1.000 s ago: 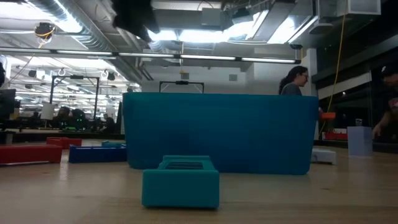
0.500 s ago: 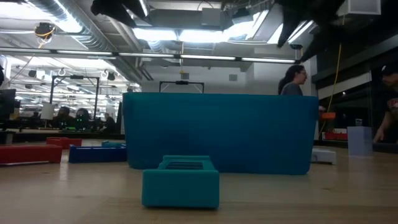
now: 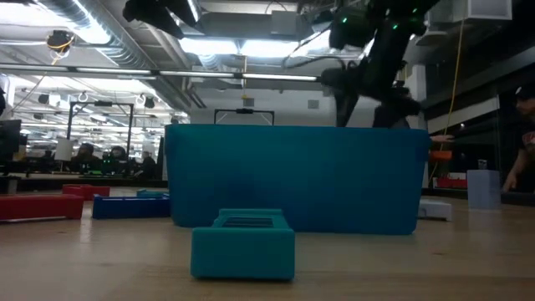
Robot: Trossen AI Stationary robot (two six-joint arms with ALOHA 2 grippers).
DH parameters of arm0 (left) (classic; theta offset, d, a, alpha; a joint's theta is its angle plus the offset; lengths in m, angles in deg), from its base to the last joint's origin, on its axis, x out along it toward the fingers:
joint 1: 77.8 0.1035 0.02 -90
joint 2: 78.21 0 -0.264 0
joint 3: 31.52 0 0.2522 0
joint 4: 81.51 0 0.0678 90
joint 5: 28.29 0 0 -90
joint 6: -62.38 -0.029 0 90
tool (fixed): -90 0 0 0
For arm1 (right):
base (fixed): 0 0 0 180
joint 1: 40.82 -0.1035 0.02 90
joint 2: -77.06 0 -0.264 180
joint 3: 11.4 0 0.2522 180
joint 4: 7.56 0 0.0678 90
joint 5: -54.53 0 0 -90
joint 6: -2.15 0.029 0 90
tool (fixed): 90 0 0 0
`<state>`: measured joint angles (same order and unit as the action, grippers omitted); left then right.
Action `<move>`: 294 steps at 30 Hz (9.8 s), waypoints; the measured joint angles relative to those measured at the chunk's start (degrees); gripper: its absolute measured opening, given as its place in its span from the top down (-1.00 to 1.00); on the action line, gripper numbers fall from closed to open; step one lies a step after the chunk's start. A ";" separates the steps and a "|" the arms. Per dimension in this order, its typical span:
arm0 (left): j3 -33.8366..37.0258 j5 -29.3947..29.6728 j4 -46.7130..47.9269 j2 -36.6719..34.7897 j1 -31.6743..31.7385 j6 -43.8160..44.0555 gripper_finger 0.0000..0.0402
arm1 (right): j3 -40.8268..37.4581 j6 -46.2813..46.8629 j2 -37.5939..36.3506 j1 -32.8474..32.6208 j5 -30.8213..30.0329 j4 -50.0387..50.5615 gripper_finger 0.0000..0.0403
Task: Pick & Place Office items
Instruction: Put the green charger adapter into the blue bin, then put the pink charger adapter into the blue bin
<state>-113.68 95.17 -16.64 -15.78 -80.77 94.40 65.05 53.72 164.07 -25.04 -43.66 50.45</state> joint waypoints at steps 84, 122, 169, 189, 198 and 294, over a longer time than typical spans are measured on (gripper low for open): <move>0.00 -7.53 -5.84 0.00 0.01 9.61 -0.18 | -5.11 -45.13 11.34 10.43 12.41 -18.84 -0.73; 0.00 -7.53 -1.18 0.00 0.01 7.66 -0.18 | -5.14 -41.48 6.08 10.36 12.59 -8.47 0.31; 21.11 -1.81 0.24 -13.05 -16.15 13.19 -0.18 | -1.07 -13.35 -12.52 -13.52 -0.28 4.02 -0.22; 21.12 -1.42 -8.05 -11.90 -16.12 17.36 -0.18 | -1.22 -42.39 -0.28 16.70 3.31 14.18 -0.23; 21.16 -3.63 -11.43 -8.93 -15.98 18.15 -0.18 | -1.22 -44.20 4.96 20.50 7.63 10.22 -0.23; 21.09 -12.61 -7.61 -9.88 -13.91 14.28 -0.18 | 6.21 -10.23 9.46 -18.26 17.19 -10.16 -0.29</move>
<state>-92.59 82.56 -24.25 -25.66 -94.68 108.68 71.26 43.49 173.53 -43.30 -26.47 40.29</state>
